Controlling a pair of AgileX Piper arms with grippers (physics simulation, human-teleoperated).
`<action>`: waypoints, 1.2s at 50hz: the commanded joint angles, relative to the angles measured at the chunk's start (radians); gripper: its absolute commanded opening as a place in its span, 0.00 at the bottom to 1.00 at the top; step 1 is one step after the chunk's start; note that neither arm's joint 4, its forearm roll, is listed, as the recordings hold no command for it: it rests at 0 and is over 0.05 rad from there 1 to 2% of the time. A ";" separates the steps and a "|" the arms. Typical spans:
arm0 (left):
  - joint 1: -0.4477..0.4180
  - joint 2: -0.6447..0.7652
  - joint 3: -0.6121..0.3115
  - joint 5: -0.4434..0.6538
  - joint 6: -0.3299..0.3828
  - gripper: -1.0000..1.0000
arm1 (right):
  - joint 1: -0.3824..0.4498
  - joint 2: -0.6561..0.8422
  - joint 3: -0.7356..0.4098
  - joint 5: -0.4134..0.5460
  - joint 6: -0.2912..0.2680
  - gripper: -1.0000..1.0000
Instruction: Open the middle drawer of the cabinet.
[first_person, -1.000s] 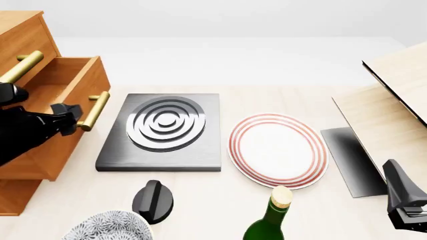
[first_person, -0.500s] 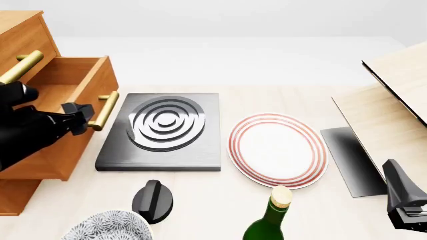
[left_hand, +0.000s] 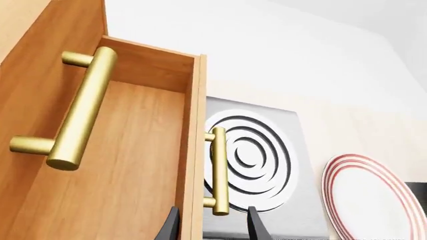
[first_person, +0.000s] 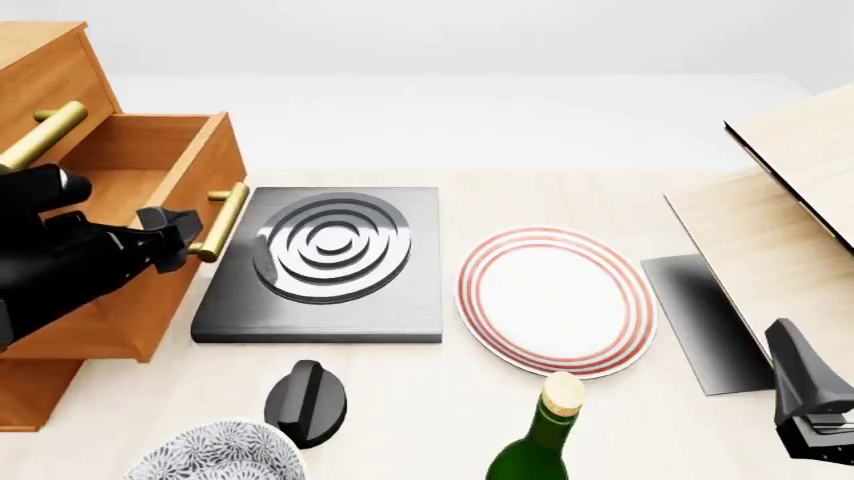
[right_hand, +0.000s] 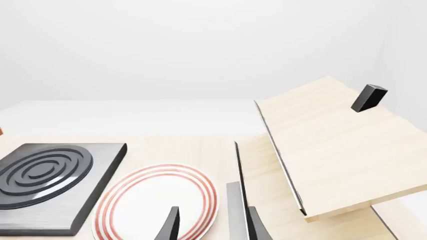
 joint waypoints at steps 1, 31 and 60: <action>-0.016 0.008 0.000 0.006 -0.014 1.00 | 0.002 -0.001 0.003 -0.005 -0.002 1.00; -0.064 0.012 -0.033 0.033 0.012 1.00 | 0.002 0.000 0.003 -0.005 -0.003 1.00; -0.101 -0.016 -0.059 0.083 0.026 1.00 | 0.002 -0.001 0.003 -0.005 -0.002 1.00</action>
